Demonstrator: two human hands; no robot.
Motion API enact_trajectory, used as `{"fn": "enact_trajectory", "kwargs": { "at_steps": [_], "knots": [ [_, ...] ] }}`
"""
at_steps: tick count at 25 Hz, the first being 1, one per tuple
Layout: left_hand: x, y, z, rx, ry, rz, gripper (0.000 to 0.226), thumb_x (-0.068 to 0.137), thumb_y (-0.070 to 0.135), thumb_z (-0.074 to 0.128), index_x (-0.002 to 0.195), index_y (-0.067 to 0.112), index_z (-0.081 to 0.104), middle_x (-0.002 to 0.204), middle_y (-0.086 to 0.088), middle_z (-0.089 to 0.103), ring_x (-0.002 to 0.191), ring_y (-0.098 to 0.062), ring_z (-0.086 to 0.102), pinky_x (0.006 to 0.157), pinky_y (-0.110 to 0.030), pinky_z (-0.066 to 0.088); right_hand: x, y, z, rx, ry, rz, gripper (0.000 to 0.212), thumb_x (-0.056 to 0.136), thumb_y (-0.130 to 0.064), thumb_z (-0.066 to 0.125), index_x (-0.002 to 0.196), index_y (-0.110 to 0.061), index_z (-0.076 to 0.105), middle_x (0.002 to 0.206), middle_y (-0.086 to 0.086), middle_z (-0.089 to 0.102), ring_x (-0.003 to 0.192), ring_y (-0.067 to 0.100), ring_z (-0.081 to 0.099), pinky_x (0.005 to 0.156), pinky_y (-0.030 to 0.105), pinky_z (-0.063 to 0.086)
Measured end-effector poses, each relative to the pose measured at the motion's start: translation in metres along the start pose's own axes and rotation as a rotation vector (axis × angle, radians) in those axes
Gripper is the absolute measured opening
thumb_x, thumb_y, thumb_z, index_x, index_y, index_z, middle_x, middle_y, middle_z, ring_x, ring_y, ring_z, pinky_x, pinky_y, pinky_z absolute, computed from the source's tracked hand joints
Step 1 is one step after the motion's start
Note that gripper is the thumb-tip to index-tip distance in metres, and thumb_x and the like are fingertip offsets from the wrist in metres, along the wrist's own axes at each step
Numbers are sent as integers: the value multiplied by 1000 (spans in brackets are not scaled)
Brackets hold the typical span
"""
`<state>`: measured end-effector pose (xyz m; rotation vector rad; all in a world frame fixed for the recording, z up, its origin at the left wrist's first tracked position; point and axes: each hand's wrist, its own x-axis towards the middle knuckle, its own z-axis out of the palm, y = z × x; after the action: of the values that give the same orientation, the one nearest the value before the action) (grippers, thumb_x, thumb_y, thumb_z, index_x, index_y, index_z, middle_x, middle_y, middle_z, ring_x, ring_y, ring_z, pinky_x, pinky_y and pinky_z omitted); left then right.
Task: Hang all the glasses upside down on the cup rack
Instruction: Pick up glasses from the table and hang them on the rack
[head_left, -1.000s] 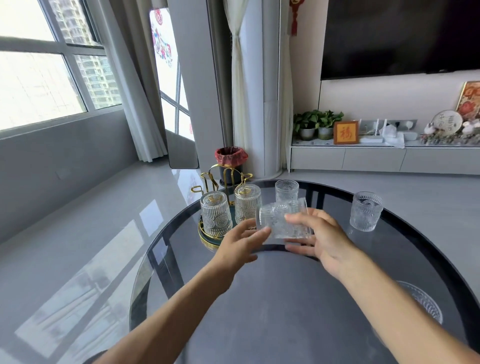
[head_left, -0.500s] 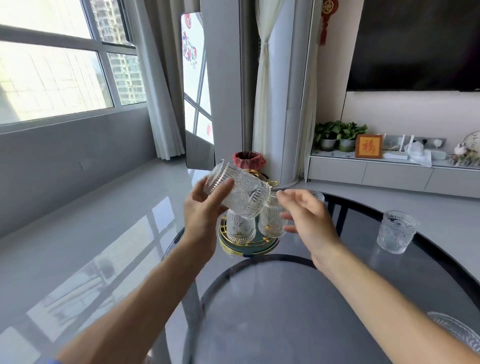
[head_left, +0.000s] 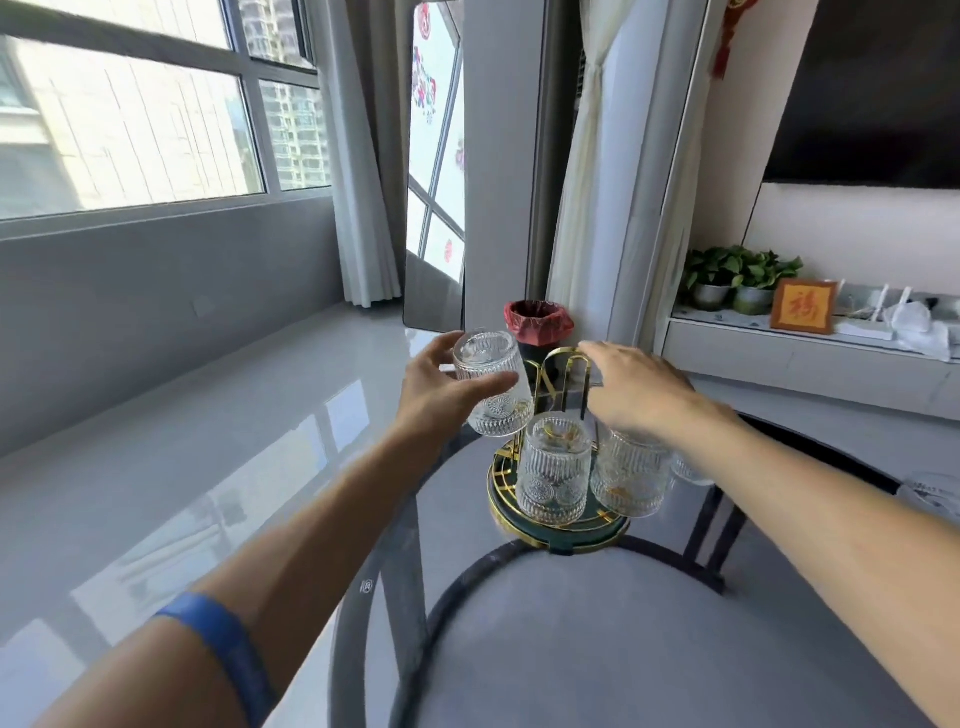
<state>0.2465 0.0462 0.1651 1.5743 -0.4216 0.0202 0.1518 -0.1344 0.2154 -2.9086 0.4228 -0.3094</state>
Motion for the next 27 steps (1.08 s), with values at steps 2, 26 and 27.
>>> {"fn": "enact_trajectory", "kwargs": {
  "at_steps": [2, 26, 27],
  "knots": [
    [3, -6, 3, 68, -47, 23, 68, 57, 17, 94, 118, 18, 63, 106, -4, 69, 70, 2, 70, 56, -9, 50, 2, 1, -1, -64, 34, -12, 46, 81, -11, 50, 126, -17, 56, 124, 12, 63, 107, 35, 60, 76, 38, 44],
    [-17, -32, 18, 340, -147, -124, 76, 66, 8, 86, 131, 22, 51, 135, -7, 59, 114, -24, 59, 98, -38, 48, -12, 17, 12, 18, -69, 19, 81, 85, -18, 51, 154, -27, 11, 165, -2, 11, 147, 28, 21, 116, 52, 20],
    [-24, -28, 18, 422, -104, -101, 87, 68, 7, 84, 142, 22, 41, 145, -9, 48, 125, -27, 51, 104, -40, 43, -21, 23, 14, 44, -35, 8, 80, 87, -22, 52, 154, -27, 10, 165, 0, 7, 149, 28, 14, 118, 51, 17]
  ]
}}
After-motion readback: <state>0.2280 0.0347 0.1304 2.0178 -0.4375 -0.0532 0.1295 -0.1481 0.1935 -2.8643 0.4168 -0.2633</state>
